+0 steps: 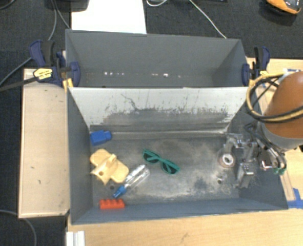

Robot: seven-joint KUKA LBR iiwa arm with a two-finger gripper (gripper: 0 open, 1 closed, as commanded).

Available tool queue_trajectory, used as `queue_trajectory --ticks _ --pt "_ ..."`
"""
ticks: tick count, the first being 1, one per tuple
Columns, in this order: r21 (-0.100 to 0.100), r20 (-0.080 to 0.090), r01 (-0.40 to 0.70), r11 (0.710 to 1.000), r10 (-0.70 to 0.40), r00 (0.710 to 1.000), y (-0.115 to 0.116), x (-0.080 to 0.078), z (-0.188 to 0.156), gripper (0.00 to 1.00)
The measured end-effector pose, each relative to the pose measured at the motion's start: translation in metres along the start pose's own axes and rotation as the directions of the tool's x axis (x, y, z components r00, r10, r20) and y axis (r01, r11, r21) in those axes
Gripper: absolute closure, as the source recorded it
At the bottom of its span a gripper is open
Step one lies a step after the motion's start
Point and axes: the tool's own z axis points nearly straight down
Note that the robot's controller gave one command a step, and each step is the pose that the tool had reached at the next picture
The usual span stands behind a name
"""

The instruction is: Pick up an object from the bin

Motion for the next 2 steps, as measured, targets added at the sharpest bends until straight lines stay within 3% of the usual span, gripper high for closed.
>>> queue_trajectory --ticks 1,2 --pt "0.001 0.008 0.005 1.000 -0.005 1.000 0.000 -0.002 -0.004 0.00" --pt "0.001 0.007 0.054 0.999 -0.054 0.999 0.008 0.002 0.103 0.00"
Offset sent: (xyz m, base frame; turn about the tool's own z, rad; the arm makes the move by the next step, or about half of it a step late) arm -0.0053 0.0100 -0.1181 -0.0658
